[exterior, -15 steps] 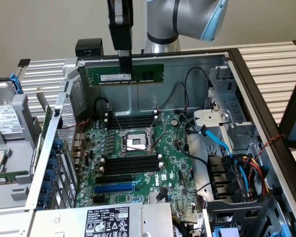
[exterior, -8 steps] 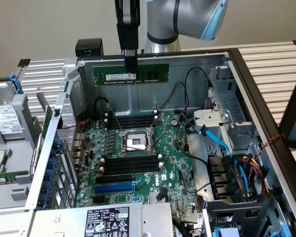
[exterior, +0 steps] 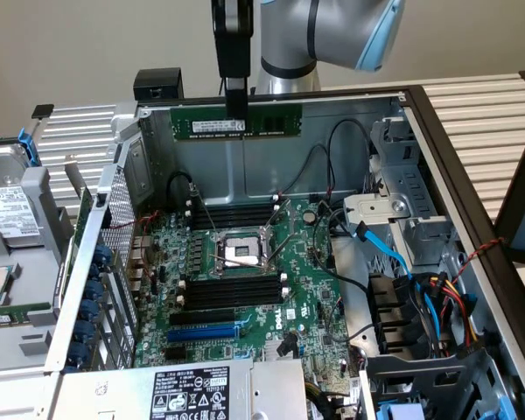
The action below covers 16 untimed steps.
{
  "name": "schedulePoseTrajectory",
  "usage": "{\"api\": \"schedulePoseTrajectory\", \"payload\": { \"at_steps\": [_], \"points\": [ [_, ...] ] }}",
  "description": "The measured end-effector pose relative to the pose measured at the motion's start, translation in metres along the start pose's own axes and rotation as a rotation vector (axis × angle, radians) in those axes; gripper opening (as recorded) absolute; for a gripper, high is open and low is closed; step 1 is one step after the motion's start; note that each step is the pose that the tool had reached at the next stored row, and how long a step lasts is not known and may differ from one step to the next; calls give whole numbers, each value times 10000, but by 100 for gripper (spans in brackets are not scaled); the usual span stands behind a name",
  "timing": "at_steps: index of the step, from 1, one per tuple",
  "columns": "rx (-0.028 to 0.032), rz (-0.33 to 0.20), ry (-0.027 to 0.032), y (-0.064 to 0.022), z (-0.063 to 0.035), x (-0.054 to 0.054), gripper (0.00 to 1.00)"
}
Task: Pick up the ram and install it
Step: 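Pick up the ram and move it above insertion slot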
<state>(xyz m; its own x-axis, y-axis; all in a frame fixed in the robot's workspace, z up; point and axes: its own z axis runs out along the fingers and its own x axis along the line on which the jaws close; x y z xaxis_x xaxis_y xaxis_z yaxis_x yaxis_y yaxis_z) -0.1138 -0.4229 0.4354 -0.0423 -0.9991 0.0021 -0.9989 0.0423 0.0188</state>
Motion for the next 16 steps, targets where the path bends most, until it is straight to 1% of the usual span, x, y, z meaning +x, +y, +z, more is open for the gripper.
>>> {"api": "schedulePoseTrajectory", "payload": {
  "at_steps": [5,16],
  "points": [
    [-13,0,1,-25,0,-46,12],
    [-18,0,0,-34,0,-48,12]
  ]
}}
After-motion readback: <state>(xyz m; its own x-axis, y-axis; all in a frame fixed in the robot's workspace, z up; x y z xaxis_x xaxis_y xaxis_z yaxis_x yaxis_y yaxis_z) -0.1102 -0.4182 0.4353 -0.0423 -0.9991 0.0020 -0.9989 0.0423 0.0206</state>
